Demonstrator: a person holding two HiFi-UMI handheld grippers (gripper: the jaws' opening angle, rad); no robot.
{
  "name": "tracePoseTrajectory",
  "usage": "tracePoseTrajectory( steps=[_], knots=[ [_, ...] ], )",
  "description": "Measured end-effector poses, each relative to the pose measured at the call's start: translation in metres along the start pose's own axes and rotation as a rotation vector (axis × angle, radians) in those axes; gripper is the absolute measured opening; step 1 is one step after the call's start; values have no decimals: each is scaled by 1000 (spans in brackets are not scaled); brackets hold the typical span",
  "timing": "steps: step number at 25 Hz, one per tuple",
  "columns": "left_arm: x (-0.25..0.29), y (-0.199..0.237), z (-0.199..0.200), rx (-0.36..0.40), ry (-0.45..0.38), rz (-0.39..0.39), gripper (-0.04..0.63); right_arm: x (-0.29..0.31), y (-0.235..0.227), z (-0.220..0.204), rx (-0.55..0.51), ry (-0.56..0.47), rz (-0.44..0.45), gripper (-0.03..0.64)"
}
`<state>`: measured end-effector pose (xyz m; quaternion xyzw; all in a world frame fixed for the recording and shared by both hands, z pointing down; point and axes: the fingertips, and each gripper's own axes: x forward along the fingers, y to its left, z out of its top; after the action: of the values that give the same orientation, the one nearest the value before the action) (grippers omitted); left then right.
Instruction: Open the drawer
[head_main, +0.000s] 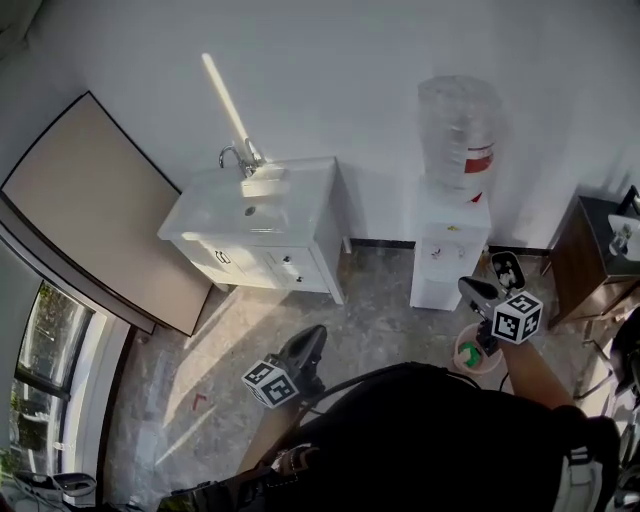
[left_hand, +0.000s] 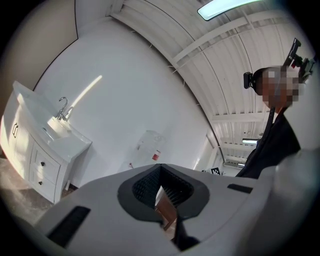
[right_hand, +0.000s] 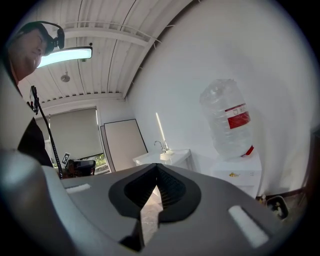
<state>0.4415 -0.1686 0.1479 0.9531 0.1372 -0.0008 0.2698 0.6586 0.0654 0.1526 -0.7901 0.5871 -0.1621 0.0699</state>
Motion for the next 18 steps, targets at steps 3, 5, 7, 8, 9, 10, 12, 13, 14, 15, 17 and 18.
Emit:
tracePoseTrajectory(
  steps=[3,5,7,8,9,10,12,13,14,15,17,18],
  knots=[
    [1,35,32,15,16,-14,0,32,6,10,6,-14,-32,2],
    [2,58,48,14,13,-35,0,53,8,12,11,-12,-51,2],
    [4,81,61,7,10,-54,0,73,8,12,23,-13,-67,2],
    [4,92,67,7,14,-55,0,83,9,13,28,-13,-73,2],
    [3,102,72,8,20,-53,0,94,11,13,32,-12,-75,2],
    [3,112,76,7,24,-51,0,105,14,13,33,-8,-74,2],
    [2,130,81,-3,21,-49,0,125,16,11,28,11,-64,2],
    [2,138,82,-9,15,-45,0,134,16,10,26,21,-58,2],
    [1,145,83,-14,7,-39,0,142,15,10,24,29,-53,2],
    [0,152,84,-17,-1,-30,0,150,12,10,23,35,-48,2],
    [-1,166,88,-18,-5,2,0,170,6,15,24,42,-33,2],
    [-1,174,90,-19,-4,21,0,181,2,17,24,44,-22,2]
  ],
)
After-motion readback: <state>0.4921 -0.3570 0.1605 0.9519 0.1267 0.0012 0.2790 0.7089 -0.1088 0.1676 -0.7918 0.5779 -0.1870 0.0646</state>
